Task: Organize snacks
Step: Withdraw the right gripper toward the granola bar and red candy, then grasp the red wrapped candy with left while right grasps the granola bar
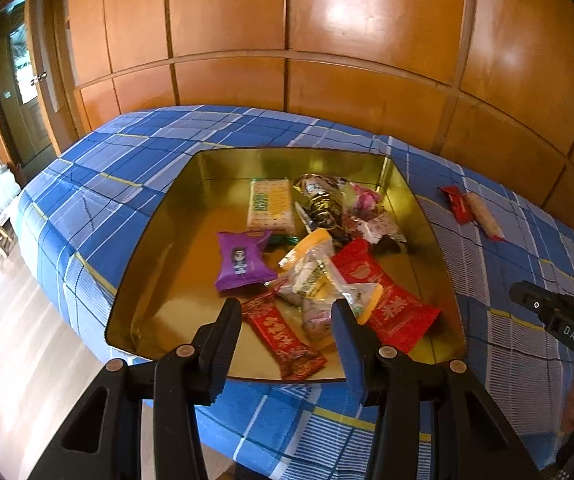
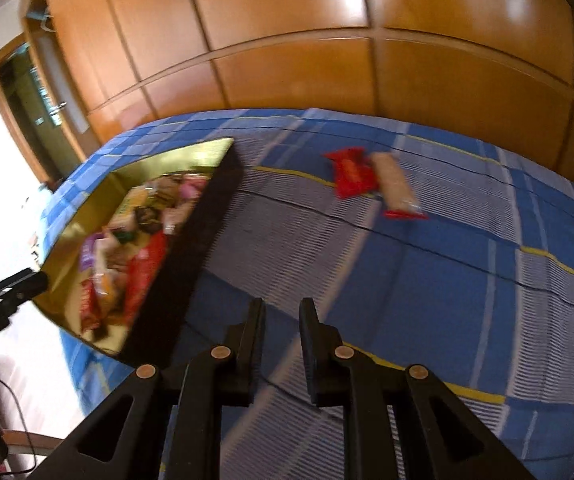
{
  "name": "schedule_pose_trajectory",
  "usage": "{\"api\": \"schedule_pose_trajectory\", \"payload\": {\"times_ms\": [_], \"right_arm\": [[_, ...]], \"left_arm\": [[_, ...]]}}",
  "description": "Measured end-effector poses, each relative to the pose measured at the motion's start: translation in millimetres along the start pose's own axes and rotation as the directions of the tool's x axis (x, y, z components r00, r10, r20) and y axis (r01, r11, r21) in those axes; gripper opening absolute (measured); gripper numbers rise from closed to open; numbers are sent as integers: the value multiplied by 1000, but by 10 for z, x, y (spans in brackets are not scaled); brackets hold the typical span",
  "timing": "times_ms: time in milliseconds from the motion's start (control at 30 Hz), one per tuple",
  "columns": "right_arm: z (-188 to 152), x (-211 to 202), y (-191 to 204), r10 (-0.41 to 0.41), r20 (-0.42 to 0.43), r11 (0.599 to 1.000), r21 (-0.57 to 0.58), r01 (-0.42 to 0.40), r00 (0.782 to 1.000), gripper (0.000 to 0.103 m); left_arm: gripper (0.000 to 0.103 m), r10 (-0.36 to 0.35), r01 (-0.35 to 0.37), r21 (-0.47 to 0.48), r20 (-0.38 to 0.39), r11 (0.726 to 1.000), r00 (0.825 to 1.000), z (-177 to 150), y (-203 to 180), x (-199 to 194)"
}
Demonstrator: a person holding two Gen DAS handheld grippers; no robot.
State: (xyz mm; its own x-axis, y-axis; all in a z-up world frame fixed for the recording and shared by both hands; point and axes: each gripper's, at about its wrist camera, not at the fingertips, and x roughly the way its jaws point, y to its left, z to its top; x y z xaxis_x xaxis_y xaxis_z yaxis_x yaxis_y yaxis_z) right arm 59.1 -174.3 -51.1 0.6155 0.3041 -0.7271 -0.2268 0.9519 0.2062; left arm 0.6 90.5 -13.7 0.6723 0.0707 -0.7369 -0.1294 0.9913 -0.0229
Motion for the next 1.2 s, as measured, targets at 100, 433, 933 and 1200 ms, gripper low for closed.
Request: {"api": "schedule_pose_trajectory", "payload": {"times_ms": [100, 433, 933, 1200], "right_arm": [[-53, -25, -179, -35, -2, 999, 34, 35, 999, 20], [-243, -83, -733, -162, -35, 977, 137, 165, 986, 20], [-385, -47, -1056, -205, -49, 958, 192, 211, 977, 20], [-466, -19, -1065, -189, -25, 968, 165, 190, 982, 26]], "left_arm": [[47, -7, 7, 18, 2, 1000, 1000, 19, -64, 2], [47, -47, 45, 94, 14, 995, 999, 136, -385, 9], [47, -136, 133, 230, -3, 964, 991, 427, -1125, 189], [47, -230, 248, 181, -117, 952, 966, 794, -1662, 651]]}}
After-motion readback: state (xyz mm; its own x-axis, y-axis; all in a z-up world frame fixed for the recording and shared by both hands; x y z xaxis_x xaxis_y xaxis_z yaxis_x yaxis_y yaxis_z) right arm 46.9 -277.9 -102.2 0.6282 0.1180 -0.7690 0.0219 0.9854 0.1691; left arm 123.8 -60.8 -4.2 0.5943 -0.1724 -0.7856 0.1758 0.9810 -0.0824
